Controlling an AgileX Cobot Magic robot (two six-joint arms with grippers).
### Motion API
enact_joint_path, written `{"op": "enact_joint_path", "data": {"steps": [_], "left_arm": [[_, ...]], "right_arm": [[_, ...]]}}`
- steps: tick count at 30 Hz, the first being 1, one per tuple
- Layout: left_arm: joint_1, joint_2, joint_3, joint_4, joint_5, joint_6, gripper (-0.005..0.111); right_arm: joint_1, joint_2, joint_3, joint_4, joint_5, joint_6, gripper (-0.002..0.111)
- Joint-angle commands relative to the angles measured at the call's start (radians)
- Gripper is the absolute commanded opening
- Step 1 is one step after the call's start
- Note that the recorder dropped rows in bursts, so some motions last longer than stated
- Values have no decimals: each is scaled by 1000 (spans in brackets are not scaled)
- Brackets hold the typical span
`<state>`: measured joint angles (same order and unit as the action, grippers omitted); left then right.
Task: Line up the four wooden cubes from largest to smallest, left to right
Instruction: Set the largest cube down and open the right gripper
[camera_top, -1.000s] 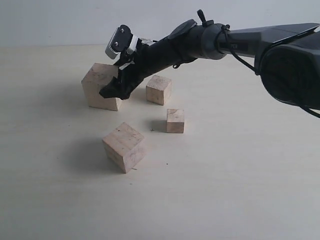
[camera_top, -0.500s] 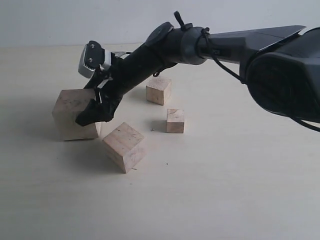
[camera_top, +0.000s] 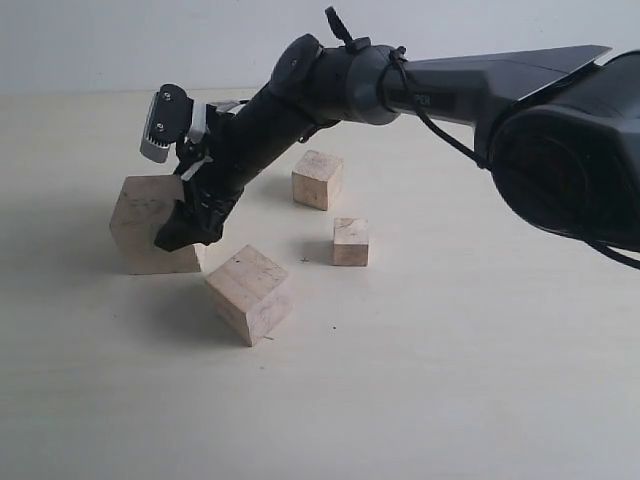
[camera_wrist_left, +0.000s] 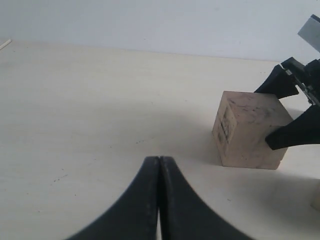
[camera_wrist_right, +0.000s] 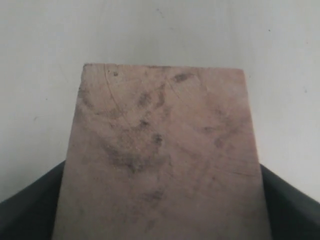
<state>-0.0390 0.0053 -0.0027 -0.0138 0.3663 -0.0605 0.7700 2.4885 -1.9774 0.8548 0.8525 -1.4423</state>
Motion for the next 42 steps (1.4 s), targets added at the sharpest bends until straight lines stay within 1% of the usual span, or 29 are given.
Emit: {"op": "enact_joint_path", "data": {"steps": [1,7,11,20,29,31,33,36,38,41,42], "left_arm": [[5,-5,3,1,-12,1,0],[5,-5,3,1,-12,1,0],[5,-5,3,1,-12,1,0],[5,-5,3,1,-12,1,0],[5,-5,3,1,-12,1,0],[5,-5,3,1,-12,1,0],[5,-5,3,1,-12,1,0],[5,-5,3,1,-12,1,0],[5,-5,3,1,-12,1,0],[5,-5,3,1,-12,1,0],[5,-5,3,1,-12,1,0]], "right_arm": [[-3,9,5,-157,22,55,0],[-8,7,5,-166,103,68,0],[-19,-11,7,-234,105,128,0],[-39,-46,7,-264,128,215,0],[-39,-46,7,-255,137,213,0],[-39,-46,7,-252,137,213,3],[-39,-46,7,-247,137,213,9],[-39,-46,7,-234,137,213,26],[-39,-50,7,-234,137,213,45],[-39,-64,7,-223,132,213,82],[-39,-68,7,-221,121,216,90]]}}
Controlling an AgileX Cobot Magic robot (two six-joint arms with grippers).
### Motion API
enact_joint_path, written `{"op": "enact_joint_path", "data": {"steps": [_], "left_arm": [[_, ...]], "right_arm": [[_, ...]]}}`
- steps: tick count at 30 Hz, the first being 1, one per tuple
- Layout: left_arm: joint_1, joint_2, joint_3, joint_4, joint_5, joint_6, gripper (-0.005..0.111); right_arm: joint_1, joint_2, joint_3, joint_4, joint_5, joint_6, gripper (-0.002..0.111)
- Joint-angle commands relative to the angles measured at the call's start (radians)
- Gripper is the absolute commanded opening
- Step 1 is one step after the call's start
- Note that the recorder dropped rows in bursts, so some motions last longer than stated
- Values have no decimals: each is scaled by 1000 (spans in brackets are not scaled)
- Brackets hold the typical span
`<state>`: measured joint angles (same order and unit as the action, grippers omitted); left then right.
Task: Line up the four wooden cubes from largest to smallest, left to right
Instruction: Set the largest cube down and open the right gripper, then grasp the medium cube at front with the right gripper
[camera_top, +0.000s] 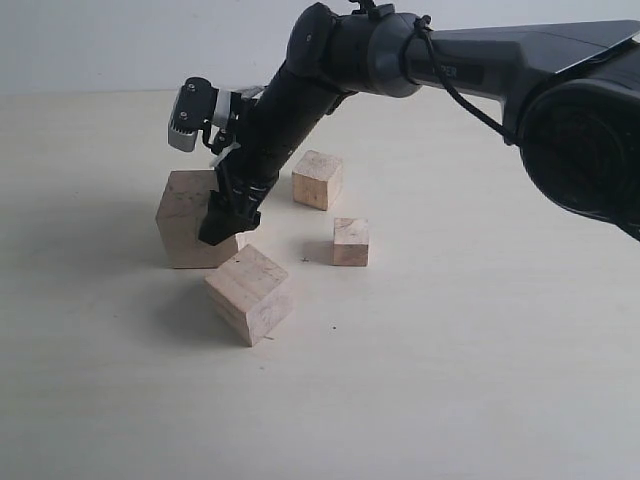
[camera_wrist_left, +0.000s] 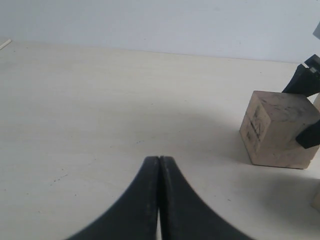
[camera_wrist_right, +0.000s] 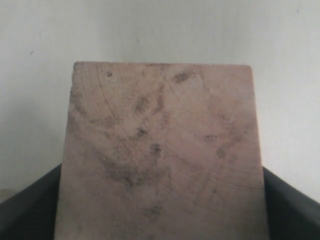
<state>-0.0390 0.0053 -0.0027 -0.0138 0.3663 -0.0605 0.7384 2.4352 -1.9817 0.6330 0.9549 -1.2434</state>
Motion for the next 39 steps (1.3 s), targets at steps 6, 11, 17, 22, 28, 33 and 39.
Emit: {"op": "enact_joint_path", "data": {"steps": [6,11,17,22,28,33,39], "left_arm": [[5,-5,3,1,-12,1,0],[5,-5,3,1,-12,1,0],[5,-5,3,1,-12,1,0],[5,-5,3,1,-12,1,0],[5,-5,3,1,-12,1,0],[5,-5,3,1,-12,1,0],[5,-5,3,1,-12,1,0]], "right_arm": [[-7,-49,11,4,15,50,105],[-7,-108,11,4,26,72,105],[-7,-208,11,-36,100,289,105],[-7,-256,11,-189,266,614,105],[-5,-266,56,-317,266,903,105],[19,-270,153,-278,266,915,105],[74,-311,212,-280,266,932,105]]}}
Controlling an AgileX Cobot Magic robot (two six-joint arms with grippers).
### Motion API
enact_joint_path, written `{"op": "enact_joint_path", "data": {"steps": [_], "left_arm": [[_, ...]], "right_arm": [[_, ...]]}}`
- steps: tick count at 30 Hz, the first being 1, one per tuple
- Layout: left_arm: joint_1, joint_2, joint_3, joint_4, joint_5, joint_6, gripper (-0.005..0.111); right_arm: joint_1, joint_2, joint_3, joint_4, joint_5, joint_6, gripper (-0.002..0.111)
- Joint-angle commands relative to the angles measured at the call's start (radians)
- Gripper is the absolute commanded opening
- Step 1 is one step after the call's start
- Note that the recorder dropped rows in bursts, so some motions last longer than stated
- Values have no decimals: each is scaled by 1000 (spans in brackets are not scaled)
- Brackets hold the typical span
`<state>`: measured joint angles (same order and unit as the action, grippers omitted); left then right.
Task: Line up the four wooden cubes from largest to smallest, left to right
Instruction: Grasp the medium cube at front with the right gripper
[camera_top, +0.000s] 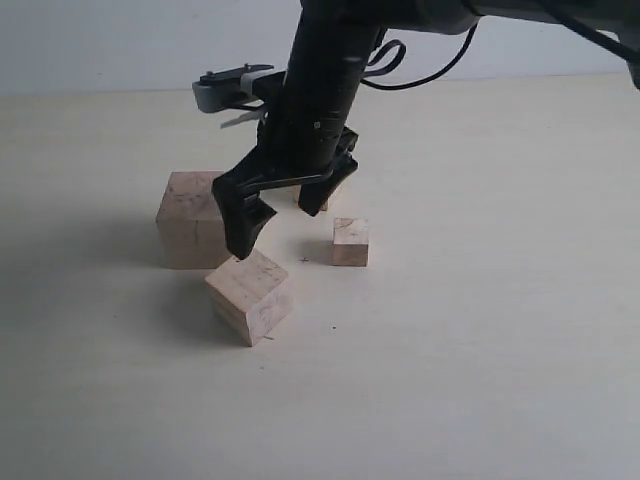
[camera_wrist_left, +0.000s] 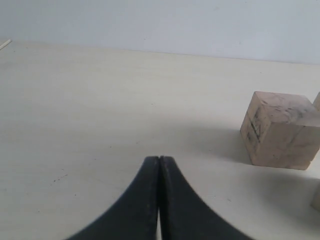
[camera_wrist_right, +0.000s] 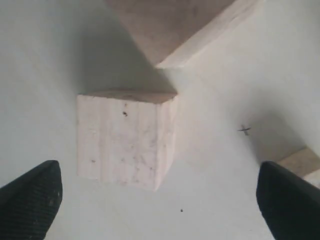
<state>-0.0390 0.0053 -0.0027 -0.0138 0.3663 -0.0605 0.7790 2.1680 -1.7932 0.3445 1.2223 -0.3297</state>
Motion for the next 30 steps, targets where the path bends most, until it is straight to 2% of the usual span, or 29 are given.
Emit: {"op": "enact_joint_path", "data": {"steps": [1,11,30], "left_arm": [[5,-5,3,1,-12,1,0],[5,-5,3,1,-12,1,0],[5,-5,3,1,-12,1,0]], "right_arm": [[43,-49,24,9,-1,21,105],[129,-17,61,-162,-42,137,105],[129,87,61,-120,-92,149,105]]}}
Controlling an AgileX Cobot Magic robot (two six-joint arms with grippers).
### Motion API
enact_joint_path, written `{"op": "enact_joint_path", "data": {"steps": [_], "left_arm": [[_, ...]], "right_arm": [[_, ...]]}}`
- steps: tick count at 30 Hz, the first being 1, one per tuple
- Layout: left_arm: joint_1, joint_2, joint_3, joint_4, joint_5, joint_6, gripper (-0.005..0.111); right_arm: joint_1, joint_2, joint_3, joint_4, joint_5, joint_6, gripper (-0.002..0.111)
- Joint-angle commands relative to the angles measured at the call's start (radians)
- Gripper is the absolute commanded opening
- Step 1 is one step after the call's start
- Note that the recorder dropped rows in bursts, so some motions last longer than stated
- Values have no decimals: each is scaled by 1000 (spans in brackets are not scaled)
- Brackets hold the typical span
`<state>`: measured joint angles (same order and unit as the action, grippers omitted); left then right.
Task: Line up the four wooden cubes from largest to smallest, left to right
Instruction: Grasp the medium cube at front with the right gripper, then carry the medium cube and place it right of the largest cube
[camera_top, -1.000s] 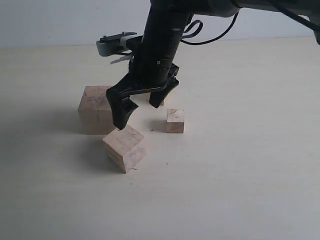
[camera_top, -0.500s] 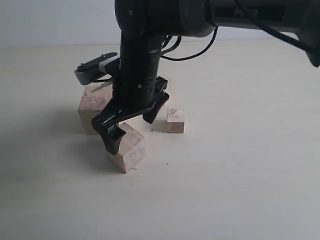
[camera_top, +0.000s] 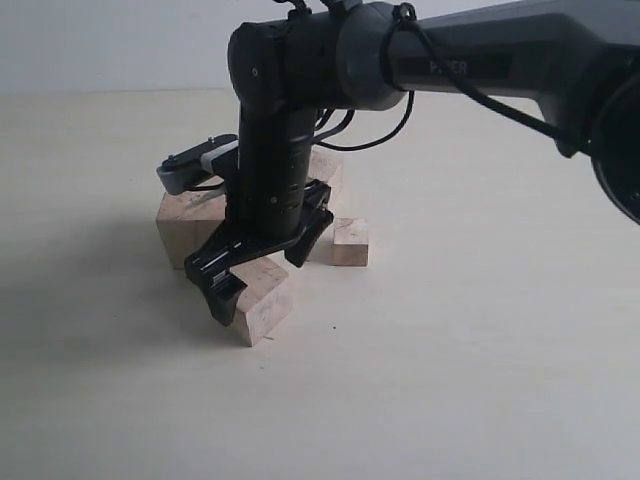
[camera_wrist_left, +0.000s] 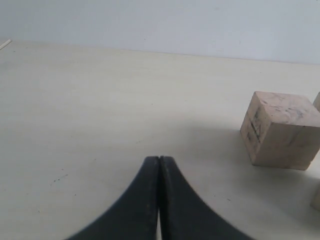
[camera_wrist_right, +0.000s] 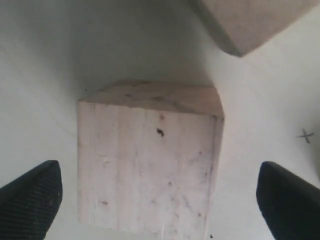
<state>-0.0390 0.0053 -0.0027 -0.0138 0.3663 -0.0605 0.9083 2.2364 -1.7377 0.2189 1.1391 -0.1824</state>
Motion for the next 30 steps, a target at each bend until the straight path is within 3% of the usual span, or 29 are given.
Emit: {"op": "enact_joint_path", "data": {"steps": [1,5,8,13,22,30], "left_arm": [[5,-5,3,1,-12,1,0],[5,-5,3,1,-12,1,0],[5,-5,3,1,-12,1,0],[5,-5,3,1,-12,1,0],[5,-5,3,1,-12,1,0],[5,-5,3,1,-12,1,0]], "right_arm": [[-1,22,6,6,-10,2,105],[-1,31,6,1,-15,2,97],[-1,31,6,-4,-33,2,74],[-1,21,6,-28,17,-5,1],[-44,-167,6,-94,82,-233,0],[-272,-232,6,81,82,-611,0]]}}
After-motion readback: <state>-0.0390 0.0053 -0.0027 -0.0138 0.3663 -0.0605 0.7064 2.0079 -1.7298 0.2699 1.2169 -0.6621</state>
